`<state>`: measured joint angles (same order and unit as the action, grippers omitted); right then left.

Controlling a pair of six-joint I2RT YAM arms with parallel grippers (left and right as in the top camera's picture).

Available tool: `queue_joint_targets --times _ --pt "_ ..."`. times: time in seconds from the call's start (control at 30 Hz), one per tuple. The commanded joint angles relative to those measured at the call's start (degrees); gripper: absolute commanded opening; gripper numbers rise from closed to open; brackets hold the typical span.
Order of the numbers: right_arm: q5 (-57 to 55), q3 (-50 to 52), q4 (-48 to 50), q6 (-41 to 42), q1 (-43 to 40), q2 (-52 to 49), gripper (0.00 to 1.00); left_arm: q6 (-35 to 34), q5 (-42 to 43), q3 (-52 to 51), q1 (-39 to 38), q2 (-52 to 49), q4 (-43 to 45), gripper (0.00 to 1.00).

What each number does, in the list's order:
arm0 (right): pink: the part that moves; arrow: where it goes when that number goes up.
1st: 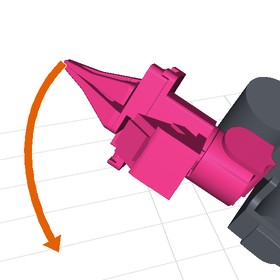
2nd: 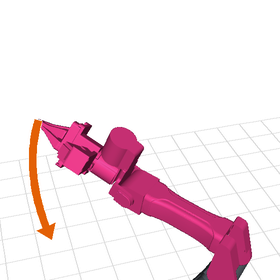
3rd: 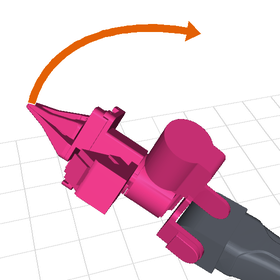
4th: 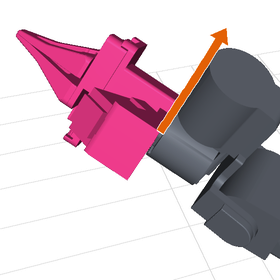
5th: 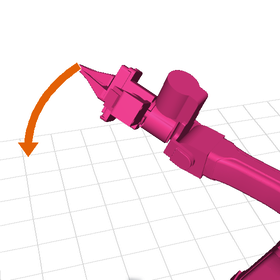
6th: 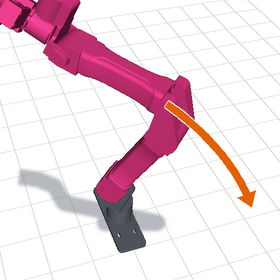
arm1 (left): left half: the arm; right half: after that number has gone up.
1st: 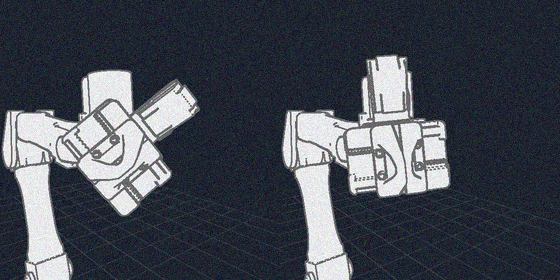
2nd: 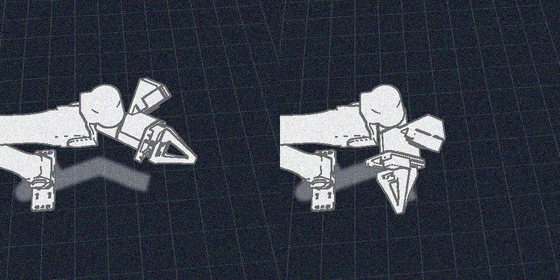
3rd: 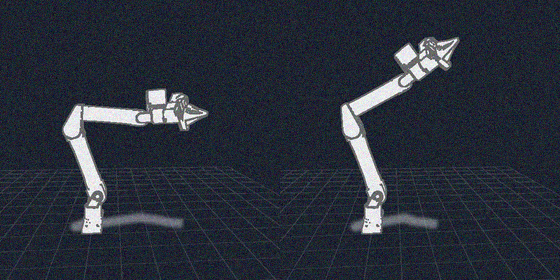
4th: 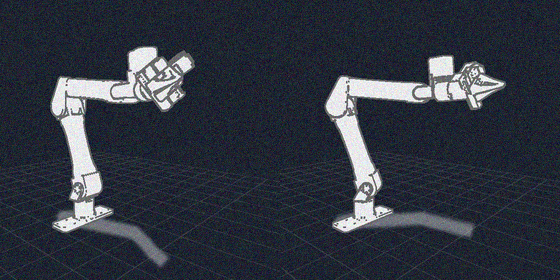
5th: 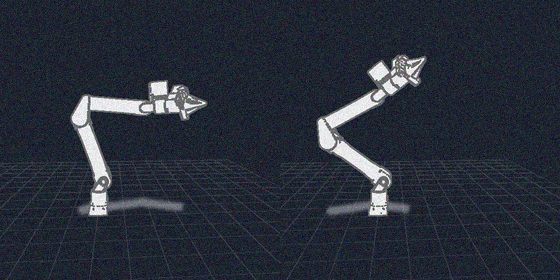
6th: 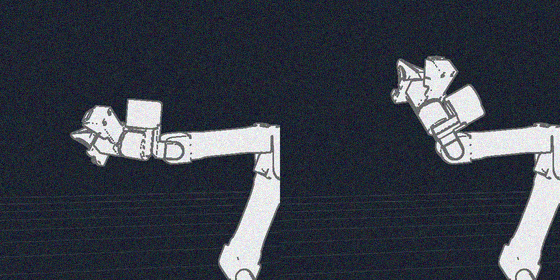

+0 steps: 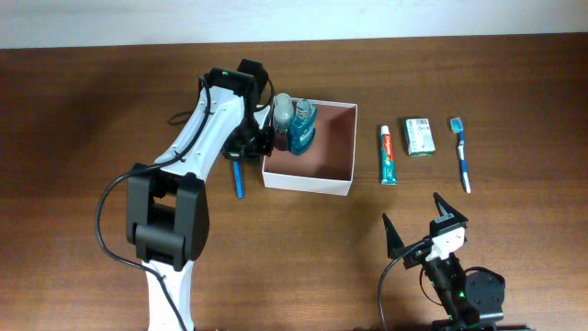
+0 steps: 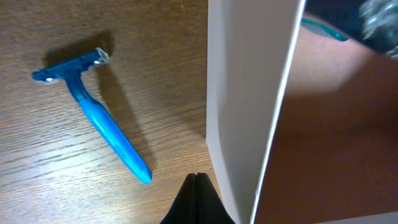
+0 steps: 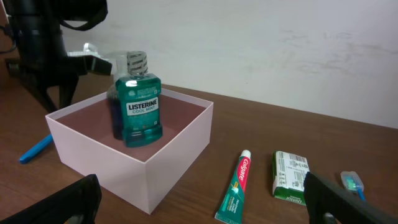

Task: Pack container

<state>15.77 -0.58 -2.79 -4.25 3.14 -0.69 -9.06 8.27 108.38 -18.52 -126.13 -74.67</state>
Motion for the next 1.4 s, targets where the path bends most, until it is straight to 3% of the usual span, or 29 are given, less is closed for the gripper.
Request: queue_joint_targets --times 0.0,1.37 --pt "0.13 0.26 -0.31 0.66 -0.22 0.48 0.99 -0.55 1.6 -0.37 0.31 0.63 0.7 0.0" --pt "0.13 0.26 -0.28 0.66 -0.22 0.48 0.98 -0.48 13.49 -0.37 -1.31 0.66 -2.23 0.0"
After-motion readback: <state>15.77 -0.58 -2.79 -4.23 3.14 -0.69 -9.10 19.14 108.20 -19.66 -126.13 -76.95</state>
